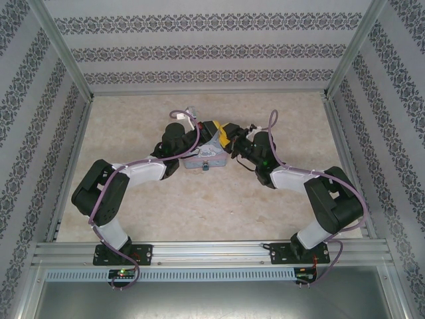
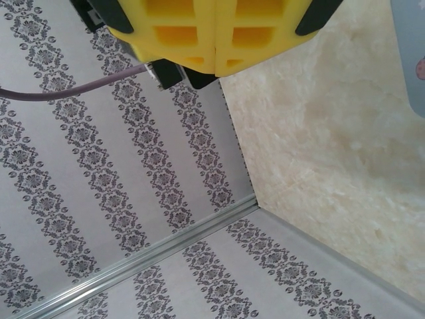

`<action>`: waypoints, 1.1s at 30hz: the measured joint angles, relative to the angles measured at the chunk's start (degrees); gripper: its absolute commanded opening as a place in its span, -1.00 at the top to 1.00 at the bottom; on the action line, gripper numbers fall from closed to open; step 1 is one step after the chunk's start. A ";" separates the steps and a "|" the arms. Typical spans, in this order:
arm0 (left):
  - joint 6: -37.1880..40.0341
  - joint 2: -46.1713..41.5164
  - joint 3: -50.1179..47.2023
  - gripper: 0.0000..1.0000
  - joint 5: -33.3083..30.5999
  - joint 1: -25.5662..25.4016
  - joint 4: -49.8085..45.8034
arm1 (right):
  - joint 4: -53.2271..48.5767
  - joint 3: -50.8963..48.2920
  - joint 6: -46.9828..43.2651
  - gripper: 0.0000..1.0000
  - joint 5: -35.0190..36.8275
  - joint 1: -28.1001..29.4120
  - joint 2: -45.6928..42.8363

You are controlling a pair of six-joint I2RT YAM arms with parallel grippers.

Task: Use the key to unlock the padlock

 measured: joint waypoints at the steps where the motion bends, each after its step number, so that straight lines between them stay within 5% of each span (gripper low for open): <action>1: 0.00 0.00 -0.02 1.00 -0.04 0.00 0.09 | 0.17 0.00 0.17 0.37 0.02 0.00 0.02; 9: -0.04 0.00 -0.31 1.00 -0.42 0.02 1.11 | 0.90 1.05 0.74 1.00 0.61 0.09 1.20; 14: -0.04 0.00 -0.44 1.00 -0.61 0.02 1.29 | 1.38 1.07 0.85 1.00 0.63 0.09 1.62; 18: -0.66 0.00 -0.46 0.09 -0.59 0.00 0.94 | 1.40 1.05 0.57 1.00 0.55 0.04 1.62; 21: -1.75 -0.42 -0.46 -0.18 -0.61 0.07 -1.68 | 1.44 0.72 -0.72 1.00 -0.28 -0.57 1.60; 33: -6.54 -4.81 4.39 -0.07 7.67 2.27 -20.11 | -2.69 -4.63 -16.17 1.00 -3.15 -3.93 -0.81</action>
